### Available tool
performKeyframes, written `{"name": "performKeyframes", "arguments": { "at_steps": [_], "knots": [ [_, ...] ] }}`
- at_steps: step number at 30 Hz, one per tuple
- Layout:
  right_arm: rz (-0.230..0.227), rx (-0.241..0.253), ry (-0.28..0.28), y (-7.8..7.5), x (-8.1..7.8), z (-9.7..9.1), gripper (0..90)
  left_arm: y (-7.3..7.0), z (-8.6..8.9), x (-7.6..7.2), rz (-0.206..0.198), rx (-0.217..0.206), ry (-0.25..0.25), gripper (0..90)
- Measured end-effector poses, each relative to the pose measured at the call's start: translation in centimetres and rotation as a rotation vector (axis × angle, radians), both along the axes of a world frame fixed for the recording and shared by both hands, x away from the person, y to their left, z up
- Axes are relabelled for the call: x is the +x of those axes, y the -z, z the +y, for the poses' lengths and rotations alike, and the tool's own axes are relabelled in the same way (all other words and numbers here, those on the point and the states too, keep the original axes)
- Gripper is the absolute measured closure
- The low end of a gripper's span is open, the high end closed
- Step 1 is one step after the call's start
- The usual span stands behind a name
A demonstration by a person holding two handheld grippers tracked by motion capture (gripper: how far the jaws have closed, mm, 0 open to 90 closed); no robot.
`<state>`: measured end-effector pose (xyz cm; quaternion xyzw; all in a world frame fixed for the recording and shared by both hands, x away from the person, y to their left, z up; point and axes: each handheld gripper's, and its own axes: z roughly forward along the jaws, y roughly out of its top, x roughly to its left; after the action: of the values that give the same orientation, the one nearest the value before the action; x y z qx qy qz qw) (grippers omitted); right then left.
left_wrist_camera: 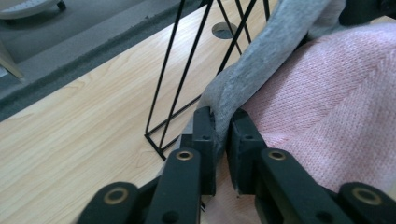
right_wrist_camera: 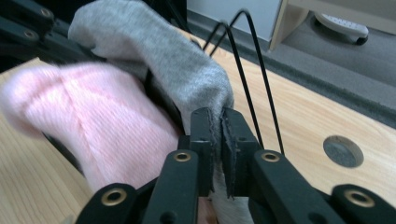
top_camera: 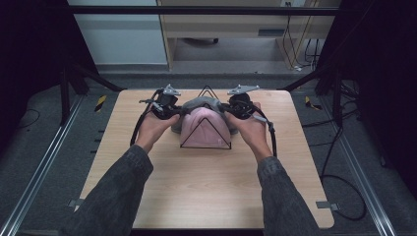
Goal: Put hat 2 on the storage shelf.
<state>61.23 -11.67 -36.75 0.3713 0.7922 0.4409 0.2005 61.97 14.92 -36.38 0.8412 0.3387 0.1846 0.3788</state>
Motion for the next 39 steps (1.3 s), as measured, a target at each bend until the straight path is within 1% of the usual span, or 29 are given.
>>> {"name": "performKeyframes", "arguments": {
  "at_steps": [1, 3, 6, 8, 9, 10, 11, 12, 13, 15, 16, 17, 19, 21, 22, 24, 25, 26, 27, 28, 30, 31, 32, 33, 34, 35, 36, 38, 39],
  "knots": [
    [-0.001, -0.006, 0.003, 0.2, 0.0, -0.1, 81.5, 0.0, 0.0, -0.1, -0.003, 0.006, 0.001, 79.2],
    [-0.002, 0.006, 0.01, 0.3, -0.2, -0.4, 80.2, 0.1, 0.1, -0.2, -0.012, -0.013, -0.008, 77.8],
    [0.002, 0.014, 0.016, 0.3, -0.4, -0.8, 75.5, 0.2, 0.5, -0.4, -0.01, -0.027, -0.021, 76.3],
    [0.0, 0.017, 0.022, 0.2, -0.6, -1.1, 69.1, 0.1, 0.7, -0.5, -0.015, -0.023, -0.02, 73.0],
    [0.0, 0.022, 0.023, 0.1, -0.7, -1.1, 66.1, 0.0, 0.9, -0.7, -0.026, -0.038, -0.033, 70.4],
    [-0.001, 0.021, 0.023, -0.1, -0.8, -1.2, 63.2, -0.2, 1.0, -1.0, -0.035, -0.039, -0.037, 67.7],
    [-0.001, 0.021, 0.023, -0.1, -0.8, -1.2, 63.2, -0.2, 1.0, -1.0, -0.035, -0.039, -0.037, 64.6],
    [-0.005, 0.022, 0.024, -0.3, -0.9, -1.3, 60.0, -0.5, 1.2, -1.2, -0.048, -0.04, -0.044, 64.6],
    [-0.014, 0.036, 0.025, -0.8, -1.5, -1.6, 53.0, -0.9, 1.5, -1.7, -0.063, -0.041, -0.053, 55.2],
    [-0.028, 0.044, 0.028, -1.3, -2.0, -1.9, 47.3, -1.4, 1.9, -2.4, -0.082, -0.027, -0.057, 47.6],
    [-0.033, 0.047, 0.033, -1.5, -2.4, -2.1, 43.7, -1.4, 1.9, -2.4, -0.082, -0.027, -0.057, 44.1],
    [-0.033, 0.047, 0.033, -1.5, -2.4, -2.1, 43.7, -1.7, 2.1, -2.8, -0.089, -0.028, -0.057, 44.1],
    [-0.048, 0.054, 0.042, -2.0, -3.2, -2.5, 36.6, -2.2, 2.6, -4.0, -0.115, -0.023, -0.049, 35.2],
    [-0.056, 0.055, 0.045, -2.4, -4.1, -3.0, 31.0, -2.4, 3.1, -4.9, -0.127, -0.011, -0.039, 29.9],
    [-0.056, 0.057, 0.043, -2.5, -4.8, -3.4, 25.8, -2.2, 3.6, -5.9, -0.127, -0.015, -0.04, 24.9],
    [-0.058, 0.043, 0.046, -2.4, -5.6, -3.8, 22.2, -1.9, 4.3, -7.0, -0.125, -0.009, -0.037, 20.6],
    [-0.058, 0.043, 0.046, -2.4, -5.6, -3.8, 22.2, -1.9, 4.3, -7.0, -0.125, -0.009, -0.037, 18.8],
    [-0.058, 0.036, 0.053, -2.2, -6.3, -4.3, 19.6, -1.4, 4.9, -7.8, -0.118, -0.001, -0.033, 17.4],
    [-0.056, 0.039, 0.058, -2.1, -6.6, -4.5, 18.8, -1.4, 4.9, -7.8, -0.118, -0.001, -0.033, 16.6],
    [-0.053, 0.043, 0.059, -2.0, -6.8, -4.7, 18.0, -0.9, 5.3, -8.6, -0.097, 0.003, -0.036, 15.7],
    [-0.034, 0.041, 0.065, -1.7, -7.2, -5.1, 15.4, -0.4, 5.7, -9.4, -0.094, 0.019, -0.033, 14.7],
    [-0.028, 0.041, 0.068, -1.6, -7.4, -5.3, 15.0, -0.2, 5.9, -9.8, -0.093, 0.04, -0.026, 14.5],
    [-0.029, 0.038, 0.065, -1.4, -7.7, -5.4, 14.6, 0.0, 6.1, -10.0, -0.092, 0.048, -0.022, 13.7],
    [-0.029, 0.038, 0.065, -1.4, -7.7, -5.4, 14.6, 0.0, 6.1, -10.0, -0.092, 0.048, -0.022, 13.0],
    [-0.021, 0.033, 0.065, -1.1, -8.2, -5.7, 13.0, 0.7, 6.5, -10.7, -0.072, 0.055, -0.016, 12.0],
    [-0.021, 0.033, 0.065, -1.1, -8.2, -5.7, 13.0, 0.7, 6.5, -10.7, -0.072, 0.055, -0.016, 11.3],
    [-0.016, 0.028, 0.062, -0.6, -8.8, -5.8, 12.3, 1.4, 6.7, -11.1, -0.055, 0.052, -0.01, 11.1],
    [-0.008, 0.023, 0.06, -0.1, -9.3, -6.0, 11.5, 1.7, 6.8, -11.3, -0.054, 0.062, -0.008, 10.6],
    [-0.007, 0.017, 0.055, 0.2, -9.5, -6.2, 11.2, 2.2, 7.1, -11.7, -0.043, 0.081, -0.003, 10.1]
  ]
}}
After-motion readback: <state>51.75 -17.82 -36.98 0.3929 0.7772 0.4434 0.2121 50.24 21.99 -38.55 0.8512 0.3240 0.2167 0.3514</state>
